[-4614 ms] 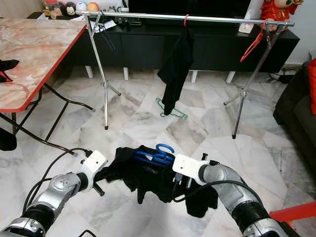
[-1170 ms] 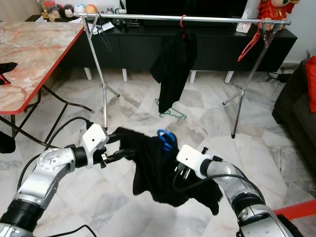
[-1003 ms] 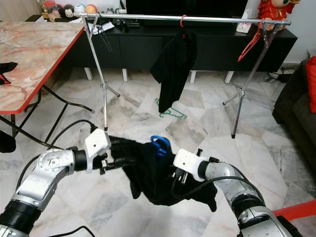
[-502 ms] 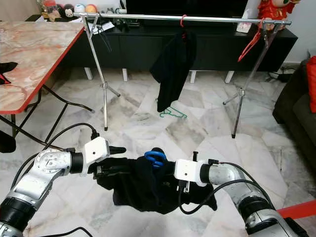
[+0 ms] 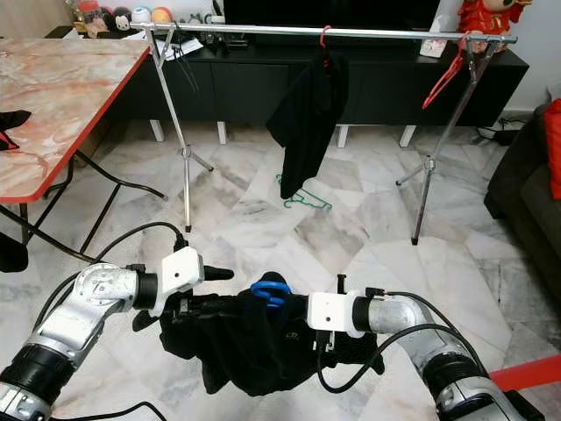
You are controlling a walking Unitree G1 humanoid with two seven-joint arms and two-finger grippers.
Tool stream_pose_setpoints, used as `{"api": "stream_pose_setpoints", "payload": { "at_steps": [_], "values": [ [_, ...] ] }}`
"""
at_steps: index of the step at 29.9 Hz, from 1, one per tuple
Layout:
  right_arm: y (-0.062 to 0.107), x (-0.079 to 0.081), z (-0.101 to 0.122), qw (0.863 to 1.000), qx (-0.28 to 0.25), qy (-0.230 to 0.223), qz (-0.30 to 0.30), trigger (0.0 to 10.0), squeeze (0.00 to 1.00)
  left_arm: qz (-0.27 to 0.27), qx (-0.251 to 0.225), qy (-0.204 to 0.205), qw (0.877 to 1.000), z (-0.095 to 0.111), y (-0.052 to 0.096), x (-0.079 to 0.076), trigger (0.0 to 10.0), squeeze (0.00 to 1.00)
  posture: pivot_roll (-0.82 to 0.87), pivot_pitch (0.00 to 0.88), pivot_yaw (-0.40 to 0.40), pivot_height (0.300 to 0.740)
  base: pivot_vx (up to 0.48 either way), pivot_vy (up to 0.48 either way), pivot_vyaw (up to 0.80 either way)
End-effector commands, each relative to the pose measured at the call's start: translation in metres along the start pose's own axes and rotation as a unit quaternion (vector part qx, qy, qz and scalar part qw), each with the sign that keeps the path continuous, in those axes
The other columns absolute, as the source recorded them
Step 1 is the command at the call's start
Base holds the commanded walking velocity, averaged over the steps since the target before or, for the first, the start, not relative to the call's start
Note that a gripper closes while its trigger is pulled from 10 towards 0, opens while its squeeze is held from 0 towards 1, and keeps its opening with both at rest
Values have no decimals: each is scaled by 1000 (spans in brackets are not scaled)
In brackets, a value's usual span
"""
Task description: Hang hanger
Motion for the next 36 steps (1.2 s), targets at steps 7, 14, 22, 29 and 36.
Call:
{"api": "stream_pose_setpoints", "payload": {
  "at_steps": [7,14,22,29,36],
  "values": [
    [-6,-11,15,999,-32,36,-17,0,0,-29,17,9,999,-4,-7,-4,10000,0,-57,70,-14,740,0,0,0],
    [-8,-16,21,998,-43,48,-19,0,0,-30,18,17,999,-7,-12,-4,10000,0,-61,59,-12,740,0,0,0],
    [-10,-16,23,998,-45,49,-20,0,0,-26,17,21,999,-7,-13,-3,0,0,-60,53,-12,740,0,0,0],
    [-12,-14,24,998,-45,47,-19,0,0,-31,19,25,999,-8,-14,-3,0,0,-60,53,-12,740,0,0,0],
    [-12,-14,24,998,-45,46,-19,0,0,-34,18,29,999,-8,-13,-4,0,0,-60,64,-15,740,0,0,0]
  ]
}}
Point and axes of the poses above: a point about 5 cm out from each wrist's last joint towards the gripper, its own y axis pointing back from the gripper into the wrist, its own z axis along the axis of the wrist's last joint, x = y × z, the point moved 1 cm from there along -y, pointing out of the wrist towards the gripper, and after that the axes turned 13 degrees about y, right-handed, at the moved point
